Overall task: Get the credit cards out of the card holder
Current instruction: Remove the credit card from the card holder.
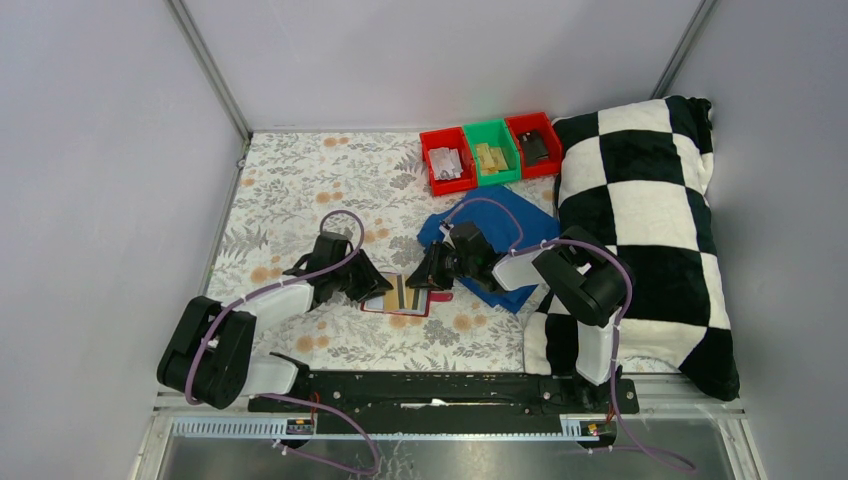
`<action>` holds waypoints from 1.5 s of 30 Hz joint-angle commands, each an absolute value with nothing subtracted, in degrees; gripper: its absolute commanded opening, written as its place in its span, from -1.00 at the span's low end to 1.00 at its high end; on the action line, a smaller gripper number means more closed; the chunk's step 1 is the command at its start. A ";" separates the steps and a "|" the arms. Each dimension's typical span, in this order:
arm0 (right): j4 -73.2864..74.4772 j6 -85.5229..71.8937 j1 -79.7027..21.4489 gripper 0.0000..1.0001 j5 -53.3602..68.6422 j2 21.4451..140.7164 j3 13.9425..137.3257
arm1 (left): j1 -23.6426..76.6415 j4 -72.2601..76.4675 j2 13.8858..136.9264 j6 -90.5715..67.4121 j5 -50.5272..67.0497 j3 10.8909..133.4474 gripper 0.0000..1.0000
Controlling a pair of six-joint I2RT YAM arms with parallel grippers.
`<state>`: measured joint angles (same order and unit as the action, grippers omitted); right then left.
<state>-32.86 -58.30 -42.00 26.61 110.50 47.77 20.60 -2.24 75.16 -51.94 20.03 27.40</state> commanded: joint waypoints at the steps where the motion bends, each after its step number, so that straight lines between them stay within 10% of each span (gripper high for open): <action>1: -31.87 -57.41 -41.92 -0.48 26.05 110.84 48.17 | 20.64 -1.07 75.72 -50.36 18.80 28.01 -0.34; 16: -38.55 -62.22 -41.92 -0.49 29.36 113.89 47.80 | 20.38 1.30 77.96 -50.67 19.85 26.72 -0.37; 30: -48.82 -66.41 -41.93 -0.90 29.90 113.42 42.93 | 19.27 0.76 80.61 -50.36 18.79 25.83 -0.41; 37: -50.96 -66.91 -41.93 -0.56 29.27 112.63 41.08 | 18.63 0.86 81.93 -50.18 18.46 24.98 -0.43; 45: -54.51 -69.06 -41.84 -0.73 29.24 113.55 39.75 | 18.54 1.67 83.45 -50.23 18.68 24.79 -0.44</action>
